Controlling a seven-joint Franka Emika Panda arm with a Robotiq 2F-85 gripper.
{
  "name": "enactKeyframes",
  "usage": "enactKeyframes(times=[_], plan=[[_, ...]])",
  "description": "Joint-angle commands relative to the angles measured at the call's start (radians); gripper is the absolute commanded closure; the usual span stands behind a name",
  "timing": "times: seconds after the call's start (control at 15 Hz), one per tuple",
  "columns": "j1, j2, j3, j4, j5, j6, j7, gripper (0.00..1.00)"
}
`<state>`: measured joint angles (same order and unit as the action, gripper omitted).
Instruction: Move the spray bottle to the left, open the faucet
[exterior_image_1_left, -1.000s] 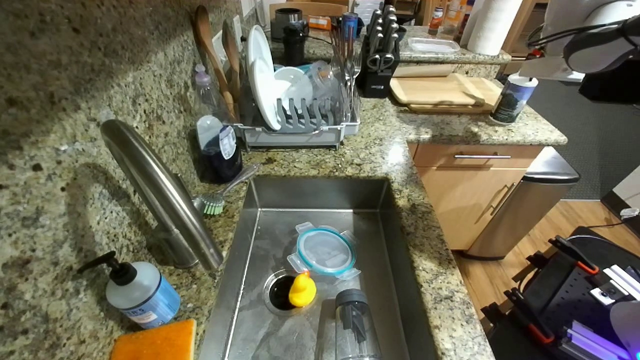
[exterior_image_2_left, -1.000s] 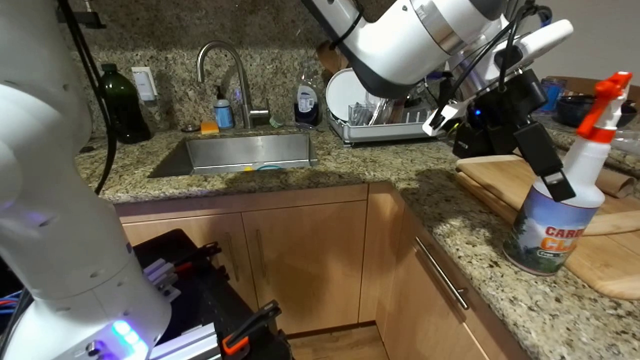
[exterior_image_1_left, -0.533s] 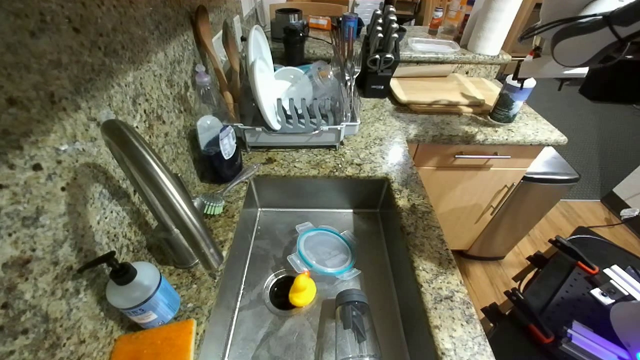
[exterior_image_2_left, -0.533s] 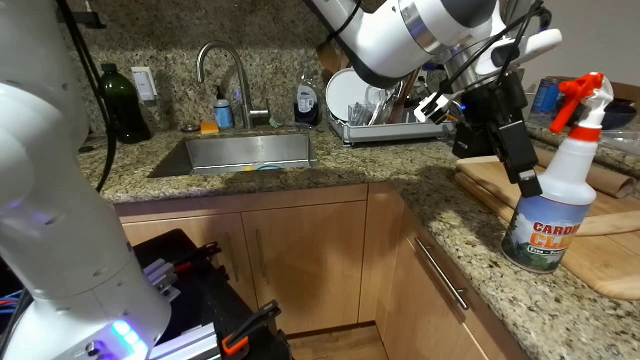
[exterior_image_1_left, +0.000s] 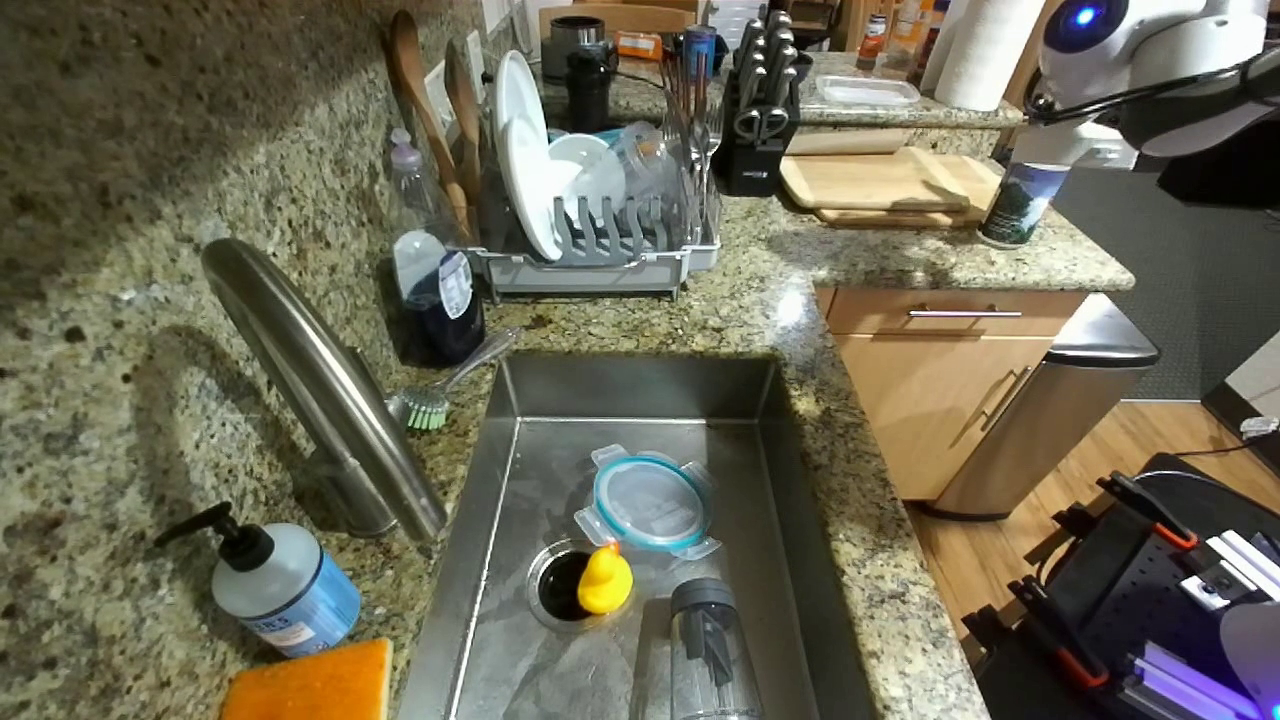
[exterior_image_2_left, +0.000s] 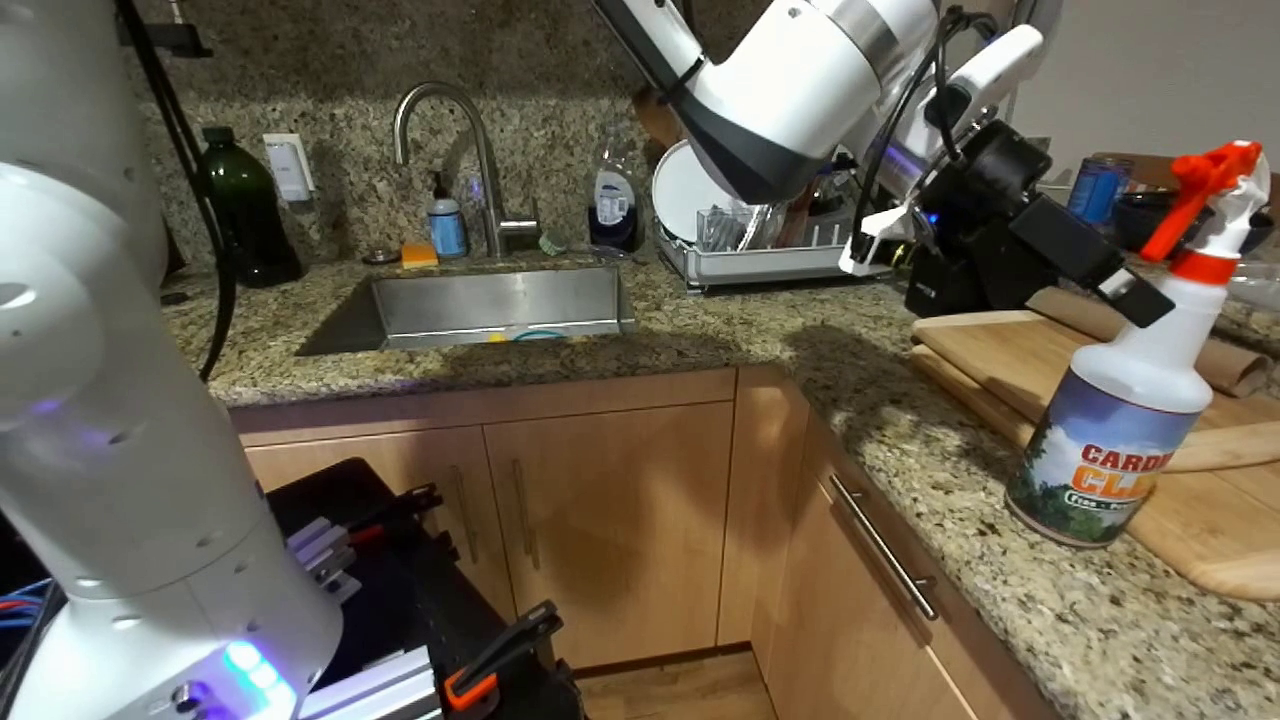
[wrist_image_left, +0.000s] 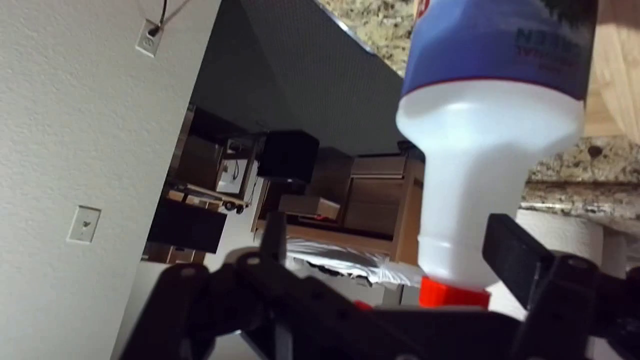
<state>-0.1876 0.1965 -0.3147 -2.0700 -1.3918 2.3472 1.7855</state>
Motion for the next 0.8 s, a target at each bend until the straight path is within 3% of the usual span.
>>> enactKeyframes(times=[0.0, 0.4, 0.73], plan=[[0.003, 0.021, 0.036, 0.005, -0.136, -0.097, 0.157, 0.00], [0.008, 0.066, 0.085, 0.026, -0.277, -0.262, 0.353, 0.00], [0.013, 0.113, 0.123, 0.052, -0.322, -0.419, 0.439, 0.00]])
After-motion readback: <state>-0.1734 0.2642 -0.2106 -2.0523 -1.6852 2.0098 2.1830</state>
